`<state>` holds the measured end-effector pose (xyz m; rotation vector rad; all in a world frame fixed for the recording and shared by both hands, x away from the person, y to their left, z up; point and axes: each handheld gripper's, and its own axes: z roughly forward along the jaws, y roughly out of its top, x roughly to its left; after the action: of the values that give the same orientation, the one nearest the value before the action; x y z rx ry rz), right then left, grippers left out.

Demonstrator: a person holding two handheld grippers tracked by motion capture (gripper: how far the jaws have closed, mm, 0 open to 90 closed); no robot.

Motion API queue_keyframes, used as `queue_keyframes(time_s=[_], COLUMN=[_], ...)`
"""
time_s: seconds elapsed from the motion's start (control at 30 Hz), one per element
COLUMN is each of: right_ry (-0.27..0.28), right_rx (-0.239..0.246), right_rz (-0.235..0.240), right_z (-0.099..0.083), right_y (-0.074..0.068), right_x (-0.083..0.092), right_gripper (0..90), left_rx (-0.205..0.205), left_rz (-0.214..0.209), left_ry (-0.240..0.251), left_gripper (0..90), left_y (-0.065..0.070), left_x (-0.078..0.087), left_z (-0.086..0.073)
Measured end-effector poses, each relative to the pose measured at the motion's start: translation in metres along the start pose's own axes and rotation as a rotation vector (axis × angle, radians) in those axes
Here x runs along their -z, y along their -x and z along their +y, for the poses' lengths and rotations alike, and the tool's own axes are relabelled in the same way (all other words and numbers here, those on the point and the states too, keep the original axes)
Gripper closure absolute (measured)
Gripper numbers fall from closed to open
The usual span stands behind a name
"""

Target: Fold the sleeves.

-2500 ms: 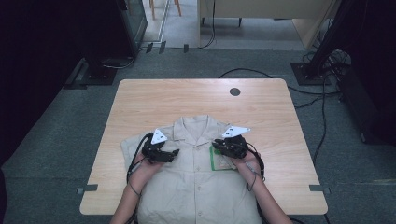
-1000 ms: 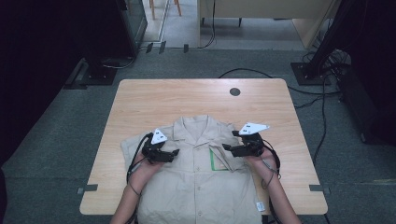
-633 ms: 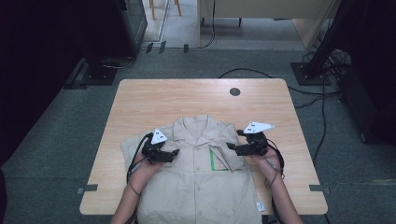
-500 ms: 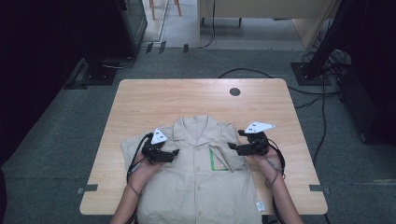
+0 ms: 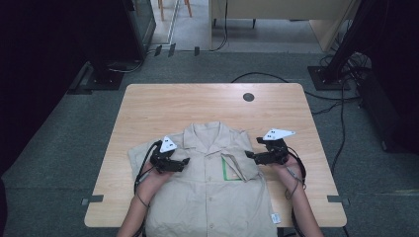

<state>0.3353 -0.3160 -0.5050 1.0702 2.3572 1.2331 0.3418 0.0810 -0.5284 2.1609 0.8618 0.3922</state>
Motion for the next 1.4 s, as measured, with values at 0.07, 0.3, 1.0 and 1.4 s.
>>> queue_keyframes(time_s=[0.07,0.3,1.0,1.4], right_ry=[-0.005,-0.005,-0.006,-0.01], right_rx=[0.004,-0.001,-0.031,-0.046], right_rz=[-0.003,-0.034,-0.053,-0.078], right_z=[-0.001,-0.004,-0.013,-0.019], right_y=[0.001,0.004,0.019,0.028], right_x=[0.0,0.002,0.009,0.015], right_gripper=[21.1,20.2,19.0,18.9], left_rx=[0.0,0.0,0.0,0.0], left_rz=[0.0,0.0,0.0,0.0], left_ry=[0.0,0.0,0.0,0.0], left_gripper=[21.0,21.0,21.0,21.0], left_y=[0.0,0.0,0.0,0.0], left_x=[0.0,0.0,0.0,0.0], left_z=[0.0,0.0,0.0,0.0])
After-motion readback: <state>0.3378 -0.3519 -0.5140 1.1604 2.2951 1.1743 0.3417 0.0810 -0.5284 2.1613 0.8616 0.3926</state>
